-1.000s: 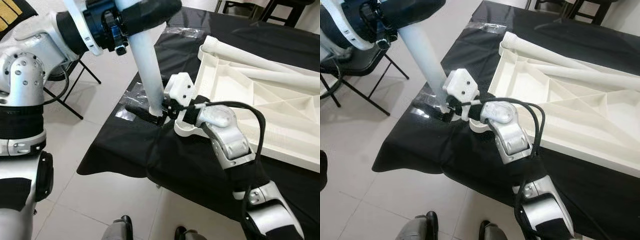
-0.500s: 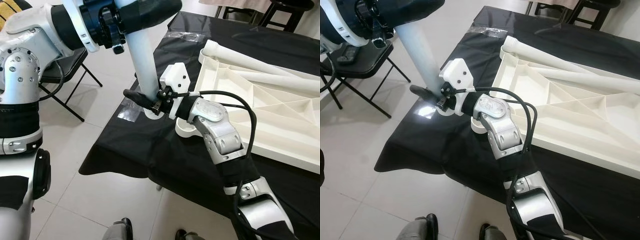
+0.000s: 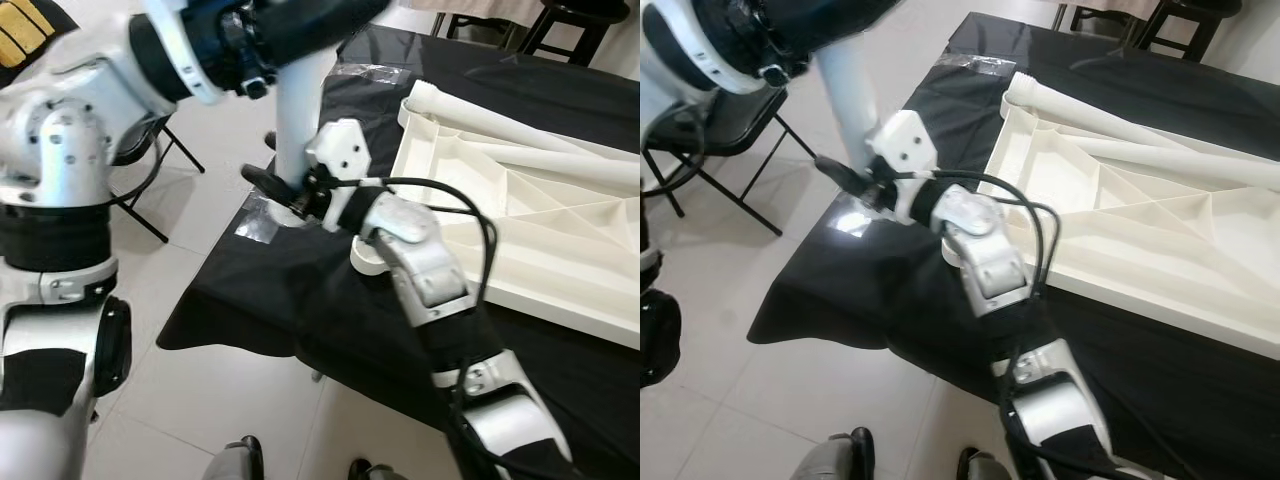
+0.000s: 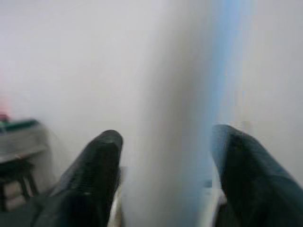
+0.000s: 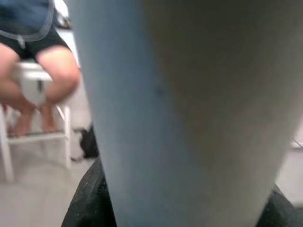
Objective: Building children table
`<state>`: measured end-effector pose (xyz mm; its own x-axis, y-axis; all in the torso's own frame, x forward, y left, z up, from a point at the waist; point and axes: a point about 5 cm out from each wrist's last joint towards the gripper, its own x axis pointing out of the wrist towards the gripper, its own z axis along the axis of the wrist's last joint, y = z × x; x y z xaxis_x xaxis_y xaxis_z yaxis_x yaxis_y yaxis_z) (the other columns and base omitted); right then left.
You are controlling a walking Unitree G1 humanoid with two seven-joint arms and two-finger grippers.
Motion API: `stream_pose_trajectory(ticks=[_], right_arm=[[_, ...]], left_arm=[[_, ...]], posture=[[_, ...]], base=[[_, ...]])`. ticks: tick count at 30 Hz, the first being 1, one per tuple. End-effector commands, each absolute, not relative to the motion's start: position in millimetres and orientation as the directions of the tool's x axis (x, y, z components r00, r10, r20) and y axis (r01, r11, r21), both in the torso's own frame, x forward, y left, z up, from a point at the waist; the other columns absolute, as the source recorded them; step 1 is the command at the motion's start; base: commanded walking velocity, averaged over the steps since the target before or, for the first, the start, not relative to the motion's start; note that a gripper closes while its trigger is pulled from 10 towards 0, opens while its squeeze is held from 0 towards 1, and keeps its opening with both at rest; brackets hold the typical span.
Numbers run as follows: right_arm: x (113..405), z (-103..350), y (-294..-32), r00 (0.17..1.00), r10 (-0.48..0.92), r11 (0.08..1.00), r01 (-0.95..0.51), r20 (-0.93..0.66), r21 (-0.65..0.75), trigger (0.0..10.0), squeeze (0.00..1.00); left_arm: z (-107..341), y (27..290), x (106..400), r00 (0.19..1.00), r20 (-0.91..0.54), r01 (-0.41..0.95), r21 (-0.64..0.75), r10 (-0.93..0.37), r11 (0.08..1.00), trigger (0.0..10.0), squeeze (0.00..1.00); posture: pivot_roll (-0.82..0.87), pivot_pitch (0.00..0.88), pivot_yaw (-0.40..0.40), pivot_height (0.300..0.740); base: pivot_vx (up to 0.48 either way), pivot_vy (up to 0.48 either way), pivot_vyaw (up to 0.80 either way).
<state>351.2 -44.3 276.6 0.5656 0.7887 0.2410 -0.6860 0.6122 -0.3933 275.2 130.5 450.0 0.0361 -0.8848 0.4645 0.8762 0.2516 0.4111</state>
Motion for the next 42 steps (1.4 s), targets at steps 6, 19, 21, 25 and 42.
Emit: stream_pose_trajectory(ticks=[6,19,21,25,42], right_arm=[[371,284,-95,0.728,0.62,0.781,-0.541,0.293,-0.311,0.0,0.0],[370,299,-142,0.702,0.594,0.799,-0.572,0.392,-0.186,7.8,0.0],[346,299,-127,0.48,0.773,0.601,-0.763,0.415,-0.236,10.0,0.0],[327,285,-114,0.307,0.888,0.407,-0.872,0.344,-0.272,10.0,0.0],[337,274,-129,0.258,0.946,0.309,-0.901,0.195,-0.306,10.0,0.0]], left_arm=[[464,196,271,0.258,0.628,0.754,0.344,-0.734,0.56,10.0,1.0],[399,217,236,0.435,0.537,0.761,0.21,-0.723,0.613,10.0,0.0],[326,199,244,0.552,0.349,0.781,0.102,-0.757,0.616,10.0,0.0],[264,177,241,0.608,0.231,0.78,0.005,-0.759,0.626,10.0,0.0],[189,151,215,0.736,0.04,0.677,-0.026,-0.676,0.736,10.0,0.0]], posture=[[0.1,0.228,-0.05,0.74],[0.13,0.291,-0.054,0.74],[0.12,0.302,-0.05,0.74],[0.12,0.312,-0.05,0.74],[0.12,0.361,-0.054,0.74]], base=[[0.0,0.0,0.0],[0.0,0.0,0.0],[0.0,0.0,0.0],[0.0,0.0,0.0],[0.0,0.0,0.0]])
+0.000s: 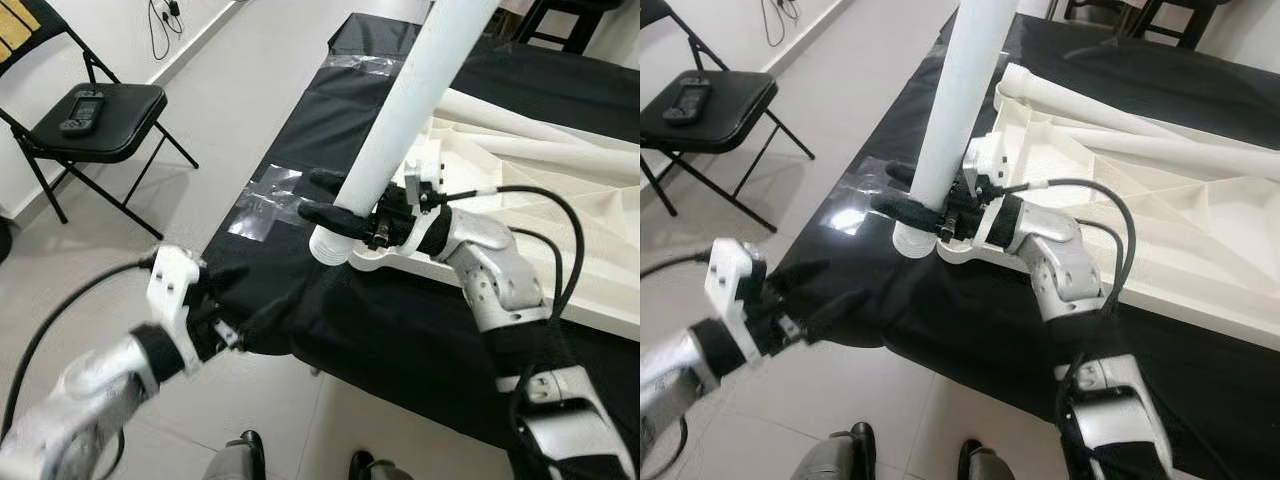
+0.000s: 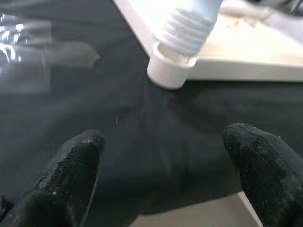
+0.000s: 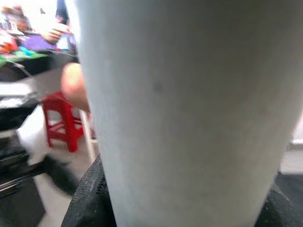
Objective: Building children table
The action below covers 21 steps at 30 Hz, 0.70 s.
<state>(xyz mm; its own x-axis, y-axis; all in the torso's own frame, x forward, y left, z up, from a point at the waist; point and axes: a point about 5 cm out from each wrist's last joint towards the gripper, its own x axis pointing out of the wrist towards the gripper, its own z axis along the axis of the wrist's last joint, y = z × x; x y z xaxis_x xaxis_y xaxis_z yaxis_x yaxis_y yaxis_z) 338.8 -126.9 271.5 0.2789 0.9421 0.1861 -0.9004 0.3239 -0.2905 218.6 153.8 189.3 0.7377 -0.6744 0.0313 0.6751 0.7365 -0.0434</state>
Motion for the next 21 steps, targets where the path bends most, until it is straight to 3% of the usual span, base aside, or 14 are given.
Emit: stream_pose_trajectory(ticks=[1,5,21], right_arm=[[337,274,-129,0.258,0.946,0.309,-0.901,0.195,-0.306,10.0,0.0],[334,273,-138,0.224,0.961,0.264,-0.917,0.159,-0.301,10.0,0.0],[342,260,-127,0.169,0.982,0.186,-0.942,0.083,-0.279,10.0,0.0]], left_arm=[[189,151,215,0.736,0.04,0.677,-0.026,-0.676,0.736,10.0,0.0],[184,137,202,0.714,0.035,0.7,-0.026,-0.699,0.714,10.0,0.0],[190,138,194,0.731,0.047,0.682,0.01,-0.681,0.732,10.0,0.0]], posture=[[0.12,0.361,-0.054,0.74],[0.12,0.372,-0.052,0.74],[0.14,0.423,-0.058,0.74]], base=[[0.0,0.0,0.0],[0.0,0.0,0.0],[0.0,0.0,0.0]])
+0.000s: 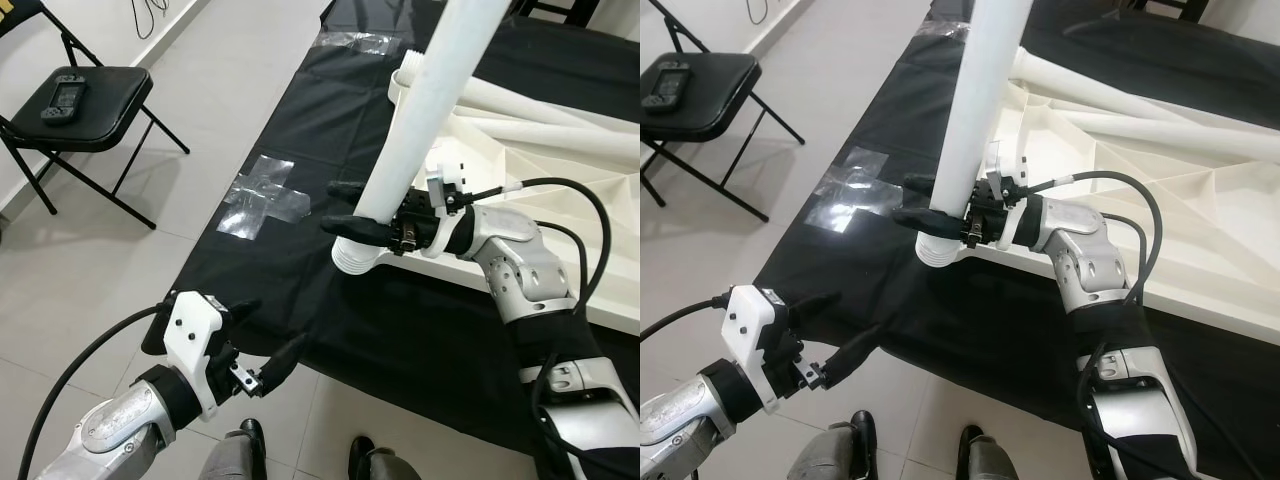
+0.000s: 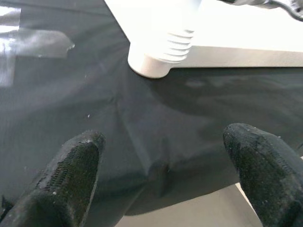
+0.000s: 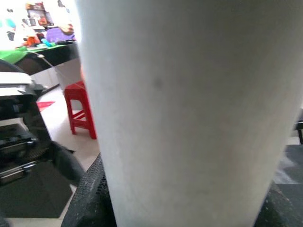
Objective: Building children table
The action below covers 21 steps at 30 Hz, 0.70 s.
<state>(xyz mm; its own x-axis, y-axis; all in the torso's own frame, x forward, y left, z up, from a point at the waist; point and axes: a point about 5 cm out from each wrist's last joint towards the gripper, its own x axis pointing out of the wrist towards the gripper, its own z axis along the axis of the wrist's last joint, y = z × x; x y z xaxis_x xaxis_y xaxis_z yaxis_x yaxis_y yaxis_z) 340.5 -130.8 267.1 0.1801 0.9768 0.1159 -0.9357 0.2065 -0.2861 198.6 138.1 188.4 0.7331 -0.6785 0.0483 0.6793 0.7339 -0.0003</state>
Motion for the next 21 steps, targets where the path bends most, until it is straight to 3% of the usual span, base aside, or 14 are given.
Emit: stream_pose_trajectory(ticks=[1,13,21], right_arm=[[342,260,-127,0.169,0.982,0.186,-0.942,0.083,-0.279,10.0,0.0],[354,273,-136,0.173,0.981,0.191,-0.941,0.086,-0.28,10.0,0.0],[358,281,-143,0.124,0.989,0.142,-0.955,0.085,-0.261,10.0,0.0]], left_arm=[[190,138,194,0.731,0.047,0.682,0.01,-0.681,0.732,10.0,0.0],[211,147,191,0.741,0.076,0.662,0.082,-0.667,0.745,10.0,0.0],[222,151,190,0.732,0.083,0.666,0.128,-0.677,0.735,10.0,0.0]], posture=[[0.14,0.423,-0.058,0.74],[0.16,0.472,-0.069,0.74],[0.17,0.494,-0.066,0.74]], base=[[0.0,0.0,0.0],[0.0,0.0,0.0],[0.0,0.0,0.0]])
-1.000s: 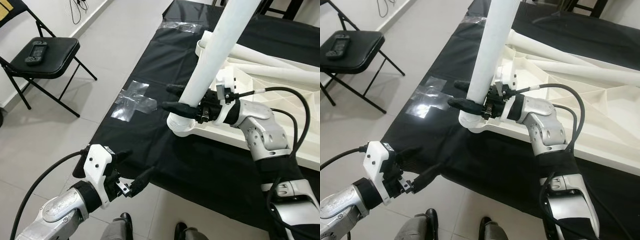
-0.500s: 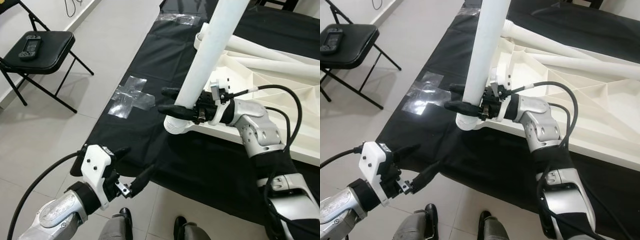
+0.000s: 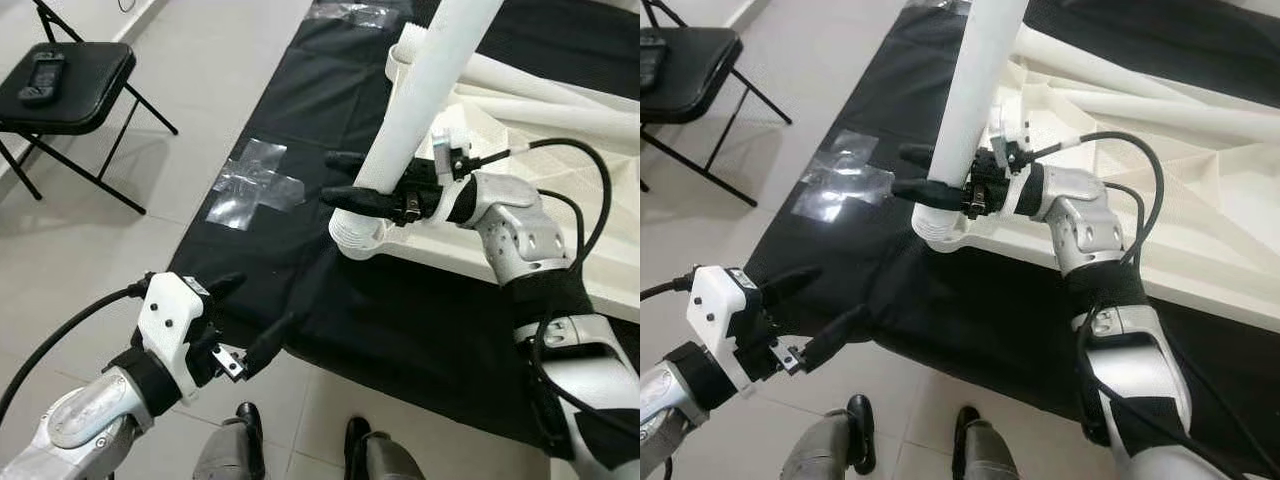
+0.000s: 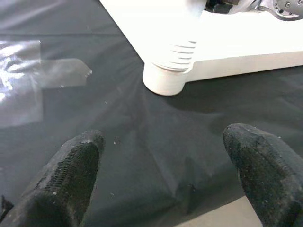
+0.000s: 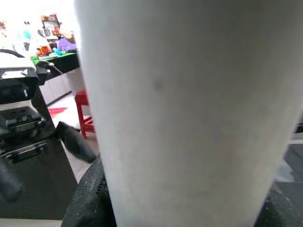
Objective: Building children table
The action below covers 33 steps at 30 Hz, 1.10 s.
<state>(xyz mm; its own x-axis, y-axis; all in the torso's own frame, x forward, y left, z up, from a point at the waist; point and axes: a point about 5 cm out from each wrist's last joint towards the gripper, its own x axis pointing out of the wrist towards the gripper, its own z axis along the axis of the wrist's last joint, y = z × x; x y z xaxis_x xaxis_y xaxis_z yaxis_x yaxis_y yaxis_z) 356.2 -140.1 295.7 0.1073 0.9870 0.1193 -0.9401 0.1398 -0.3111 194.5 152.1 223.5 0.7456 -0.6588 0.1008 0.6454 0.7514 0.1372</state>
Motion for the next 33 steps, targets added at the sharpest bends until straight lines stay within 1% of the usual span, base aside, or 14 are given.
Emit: stream_pose_trajectory(ticks=[1,3,5,7,8,9,11,14,17,19,21,25,31,33], right_arm=[[358,282,-144,0.121,0.989,0.139,-0.956,0.084,-0.26,10.0,0.0],[359,283,-145,0.111,0.99,0.129,-0.958,0.083,-0.258,10.0,0.0],[359,284,-146,0.077,0.995,0.09,-0.963,0.063,-0.254,10.0,0.0],[359,284,-146,0.077,0.995,0.09,-0.963,0.063,-0.254,10.0,0.0],[358,285,-146,0.037,0.999,0.044,-0.966,0.03,-0.254,10.0,0.0],[358,285,-146,0.037,0.999,0.044,-0.966,0.03,-0.254,10.0,0.0],[357,285,-146,0.014,1.0,0.015,-0.967,0.007,-0.255,10.0,0.0],[354,284,-143,-0.052,0.995,-0.071,-0.963,-0.08,-0.258,10.0,0.0],[352,284,-141,-0.066,0.993,-0.09,-0.961,-0.102,-0.26,10.0,0.0],[350,285,-137,-0.09,0.981,-0.136,-0.952,-0.174,-0.276,10.0,0.0],[350,285,-137,-0.09,0.981,-0.136,-0.952,-0.174,-0.276,10.0,0.0],[348,289,-127,-0.116,0.957,-0.201,-0.927,-0.266,-0.316,10.0,0.0],[344,289,-123,-0.137,0.941,-0.242,-0.91,-0.308,-0.336,10.0,0.0],[344,288,-124,-0.129,0.94,-0.244,-0.901,-0.315,-0.358,10.0,0.0]], left_arm=[[223,151,190,0.731,0.082,0.666,0.131,-0.678,0.734,10.0,0.0],[224,151,190,0.73,0.082,0.667,0.132,-0.679,0.733,10.0,0.0],[226,151,190,0.726,0.081,0.671,0.136,-0.683,0.729,10.0,0.0],[226,151,190,0.726,0.081,0.671,0.136,-0.683,0.729,10.0,0.0],[228,150,190,0.723,0.081,0.673,0.138,-0.686,0.726,10.0,0.0],[228,150,190,0.723,0.081,0.673,0.138,-0.686,0.726,10.0,0.0],[228,150,190,0.722,0.08,0.675,0.138,-0.687,0.725,10.0,0.0],[229,149,190,0.72,0.078,0.677,0.139,-0.69,0.722,10.0,0.0],[229,149,190,0.719,0.078,0.678,0.139,-0.691,0.722,10.0,0.0],[229,148,190,0.717,0.078,0.68,0.139,-0.693,0.72,10.0,0.0],[229,148,190,0.717,0.078,0.68,0.139,-0.693,0.72,10.0,0.0],[230,146,190,0.714,0.08,0.683,0.14,-0.696,0.717,10.0,0.0],[231,146,192,0.713,0.081,0.684,0.14,-0.697,0.716,10.0,0.0],[231,145,192,0.712,0.08,0.685,0.14,-0.697,0.715,10.0,0.0]], posture=[[0.17,0.494,-0.066,0.74],[0.17,0.497,-0.064,0.74],[0.17,0.501,-0.065,0.74],[0.17,0.501,-0.065,0.74],[0.17,0.502,-0.065,0.74],[0.17,0.502,-0.065,0.74],[0.17,0.503,-0.065,0.74],[0.17,0.503,-0.066,0.74],[0.17,0.503,-0.066,0.74],[0.16,0.502,-0.068,0.74],[0.16,0.502,-0.068,0.74],[0.16,0.501,-0.074,0.74],[0.16,0.499,-0.075,0.74],[0.16,0.499,-0.076,0.74]], base=[[0.0,0.0,0.0],[0.0,0.0,0.0],[0.0,0.0,0.0],[0.0,0.0,0.0],[0.0,0.0,0.0],[0.0,0.0,0.0],[0.0,0.0,0.0],[0.0,0.0,0.0],[0.0,0.0,0.0],[0.0,0.0,0.0],[0.0,0.0,0.0],[0.0,0.0,0.0],[0.0,0.0,0.0],[0.0,0.0,0.0]])
